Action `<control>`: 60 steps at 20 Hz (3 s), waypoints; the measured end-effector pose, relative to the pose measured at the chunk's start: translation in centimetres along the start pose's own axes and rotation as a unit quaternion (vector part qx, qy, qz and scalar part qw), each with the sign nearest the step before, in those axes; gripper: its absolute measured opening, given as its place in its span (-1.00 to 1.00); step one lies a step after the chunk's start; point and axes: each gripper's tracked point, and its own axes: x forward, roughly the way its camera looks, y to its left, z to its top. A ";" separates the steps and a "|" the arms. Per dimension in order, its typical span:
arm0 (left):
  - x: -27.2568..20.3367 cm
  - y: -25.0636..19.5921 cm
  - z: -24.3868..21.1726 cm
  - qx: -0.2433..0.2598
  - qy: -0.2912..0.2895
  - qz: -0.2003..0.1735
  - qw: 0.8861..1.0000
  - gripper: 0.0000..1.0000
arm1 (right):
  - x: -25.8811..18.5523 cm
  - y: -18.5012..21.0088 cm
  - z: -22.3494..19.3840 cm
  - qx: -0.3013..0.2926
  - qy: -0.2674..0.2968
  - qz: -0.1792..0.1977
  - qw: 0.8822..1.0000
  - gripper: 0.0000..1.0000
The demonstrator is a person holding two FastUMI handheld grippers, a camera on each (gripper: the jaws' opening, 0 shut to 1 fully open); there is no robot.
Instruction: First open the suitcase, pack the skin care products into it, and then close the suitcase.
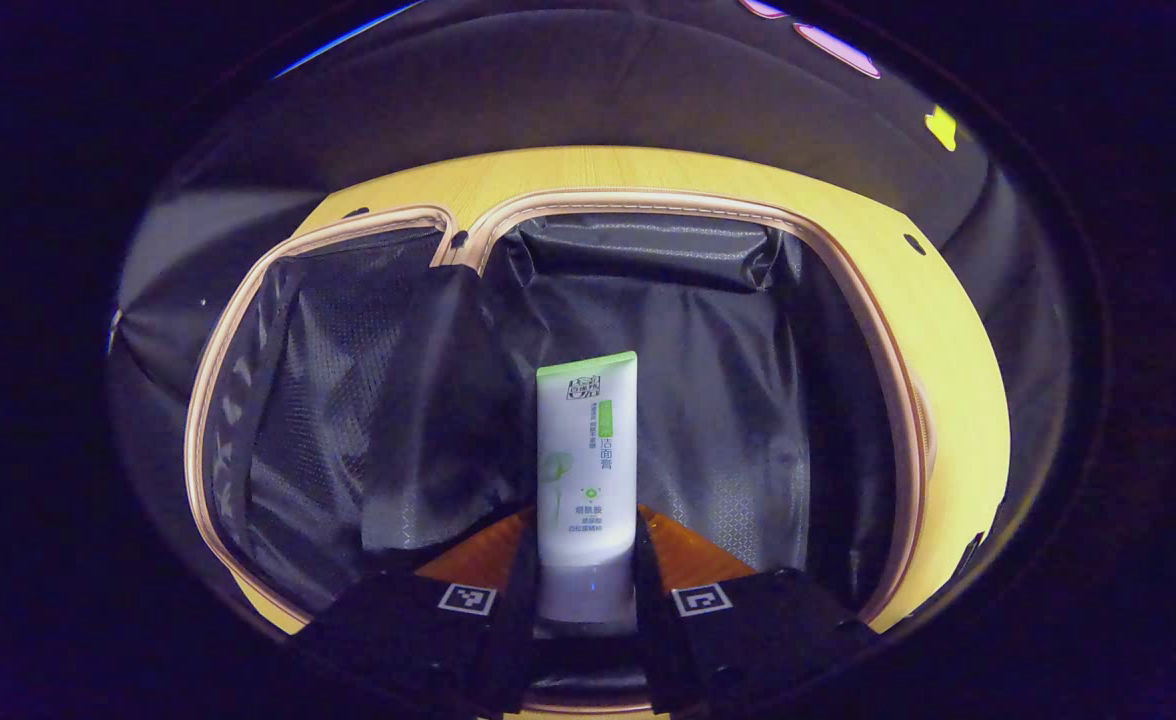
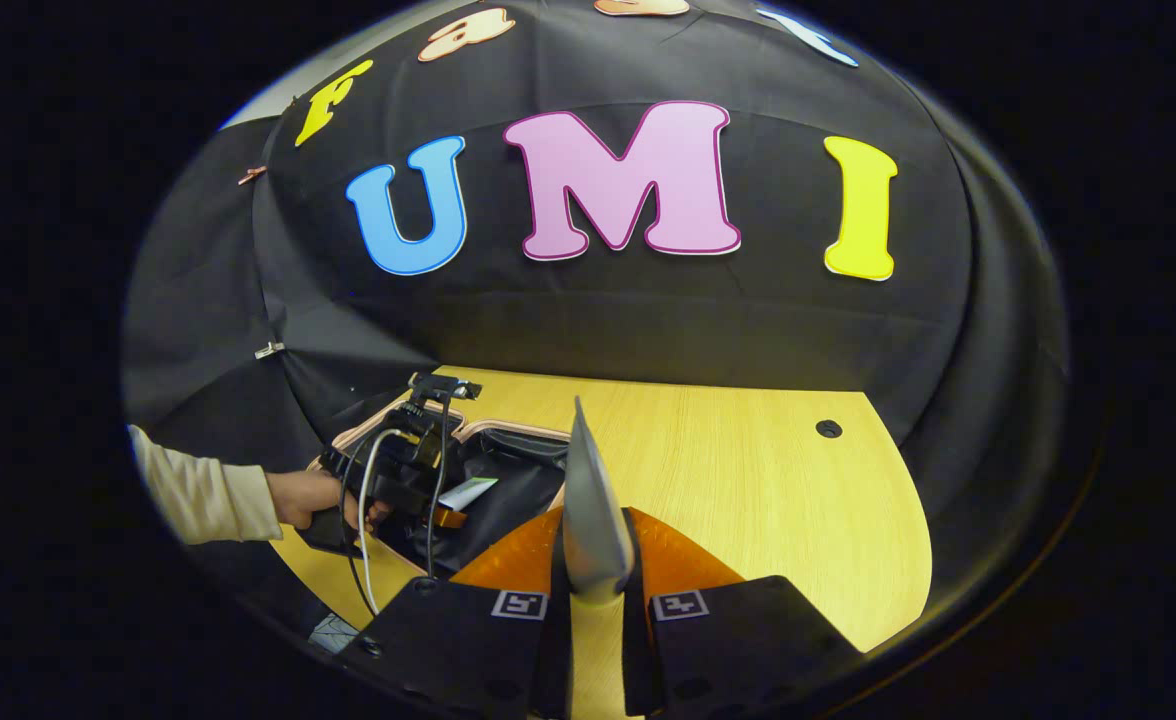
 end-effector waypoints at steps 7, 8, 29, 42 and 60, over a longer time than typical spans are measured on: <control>-7.3 1.9 3.0 -0.007 -0.140 0.028 0.990 0.77 | 3.3 3.7 0.8 0.007 0.026 0.032 0.999 -0.54; -9.6 3.3 3.1 -0.002 -0.167 0.048 0.985 0.87 | 4.0 4.0 0.1 0.001 0.042 0.033 0.999 -0.54; -25.1 13.2 -18.7 -0.162 -0.229 0.089 0.956 0.88 | 22.2 14.1 -17.5 0.010 0.333 -0.014 0.943 -0.51; -30.7 15.0 -18.2 -0.251 -0.279 0.202 0.905 0.88 | 16.4 15.5 -8.4 0.023 0.195 0.111 0.974 0.96; -4.9 38.2 3.2 -0.455 -0.178 -0.014 0.872 0.72 | -9.5 -4.8 -4.0 0.040 -0.025 -0.257 0.965 0.94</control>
